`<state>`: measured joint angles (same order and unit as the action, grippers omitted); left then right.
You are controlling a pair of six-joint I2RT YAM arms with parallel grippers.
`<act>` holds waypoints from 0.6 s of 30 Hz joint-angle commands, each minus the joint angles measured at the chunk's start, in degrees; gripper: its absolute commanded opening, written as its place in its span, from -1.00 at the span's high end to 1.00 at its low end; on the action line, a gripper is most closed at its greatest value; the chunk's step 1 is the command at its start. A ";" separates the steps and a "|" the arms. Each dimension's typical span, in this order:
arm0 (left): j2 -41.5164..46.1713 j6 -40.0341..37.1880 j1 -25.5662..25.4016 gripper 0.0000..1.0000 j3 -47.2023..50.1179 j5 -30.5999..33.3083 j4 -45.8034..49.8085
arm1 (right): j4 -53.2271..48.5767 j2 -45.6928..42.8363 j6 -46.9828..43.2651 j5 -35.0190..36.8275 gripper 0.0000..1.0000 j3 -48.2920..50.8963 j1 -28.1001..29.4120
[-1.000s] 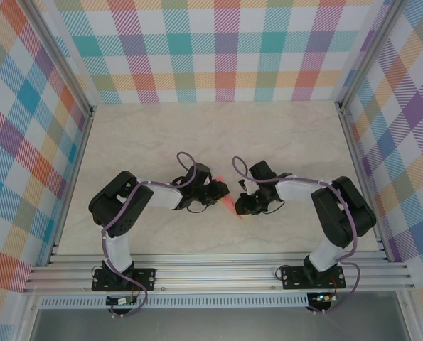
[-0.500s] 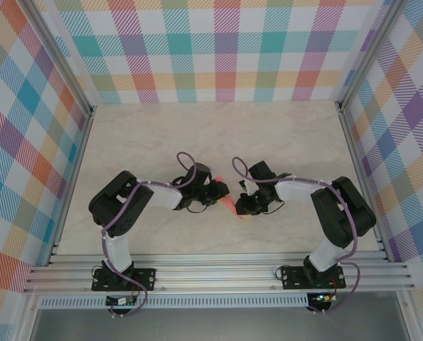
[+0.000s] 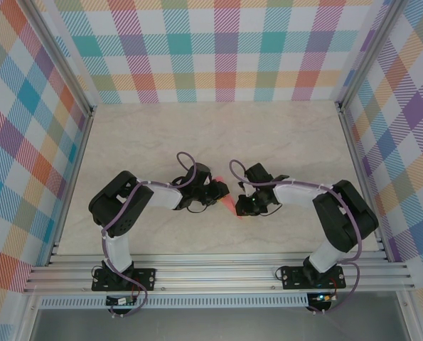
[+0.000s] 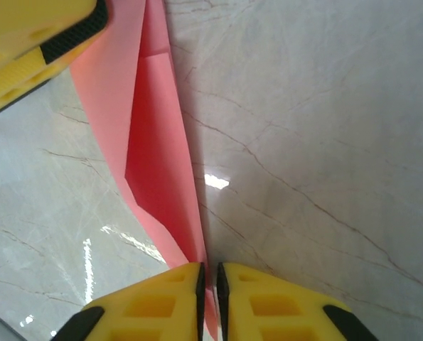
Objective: Fold a paper plane with a square sheet of paper (pick it up from the middle)
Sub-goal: Fold the wing for the fifth time at the center of the table.
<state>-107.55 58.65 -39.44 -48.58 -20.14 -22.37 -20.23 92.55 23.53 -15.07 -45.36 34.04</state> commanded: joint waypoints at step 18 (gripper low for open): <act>-1.53 -1.00 0.77 0.49 0.06 0.44 4.35 | 7.68 2.83 6.00 -19.58 0.96 -6.12 -2.72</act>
<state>-107.68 58.67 -39.24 -48.60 -20.56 -22.37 -14.22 93.93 28.38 -31.38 -49.95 30.87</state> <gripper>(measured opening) 0.254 0.048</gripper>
